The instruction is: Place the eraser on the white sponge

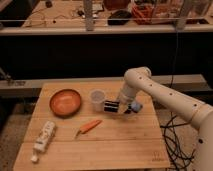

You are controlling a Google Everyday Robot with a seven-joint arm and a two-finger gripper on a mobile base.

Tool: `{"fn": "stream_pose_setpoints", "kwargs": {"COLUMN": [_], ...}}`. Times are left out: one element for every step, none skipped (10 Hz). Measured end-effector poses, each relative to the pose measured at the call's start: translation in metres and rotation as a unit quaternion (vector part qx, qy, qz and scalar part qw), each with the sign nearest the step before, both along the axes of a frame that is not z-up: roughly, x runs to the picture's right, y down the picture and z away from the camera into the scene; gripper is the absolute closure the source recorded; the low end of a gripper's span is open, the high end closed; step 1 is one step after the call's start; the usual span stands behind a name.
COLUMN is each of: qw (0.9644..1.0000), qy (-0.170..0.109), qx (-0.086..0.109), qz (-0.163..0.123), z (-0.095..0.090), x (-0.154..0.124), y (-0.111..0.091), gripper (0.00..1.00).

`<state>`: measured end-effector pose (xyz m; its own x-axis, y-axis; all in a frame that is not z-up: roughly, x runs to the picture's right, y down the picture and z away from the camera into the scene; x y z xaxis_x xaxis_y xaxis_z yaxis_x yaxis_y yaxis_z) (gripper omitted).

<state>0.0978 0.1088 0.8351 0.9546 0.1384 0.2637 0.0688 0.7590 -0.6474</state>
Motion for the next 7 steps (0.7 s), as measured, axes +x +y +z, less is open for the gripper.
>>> {"fn": "stream_pose_setpoints", "kwargs": {"qw": [1.0000, 1.0000, 1.0000, 1.0000, 1.0000, 1.0000, 0.9999], "qy": [0.001, 0.000, 0.000, -0.001, -0.001, 0.001, 0.001], "qx": [-0.001, -0.003, -0.003, -0.004, -0.004, -0.009, -0.010], "qz": [0.001, 0.002, 0.002, 0.002, 0.004, 0.003, 0.005], "z": [-0.0005, -0.0012, -0.0014, -0.0012, -0.0004, -0.0019, -0.0024], "x": [0.0017, 0.0018, 0.0010, -0.0009, -0.0013, -0.0003, 0.0000], "y": [-0.0002, 0.0006, 0.0002, -0.0012, -0.0021, 0.0000, 0.0003], "gripper": [0.98, 0.98, 0.98, 0.98, 0.98, 0.98, 0.98]}}
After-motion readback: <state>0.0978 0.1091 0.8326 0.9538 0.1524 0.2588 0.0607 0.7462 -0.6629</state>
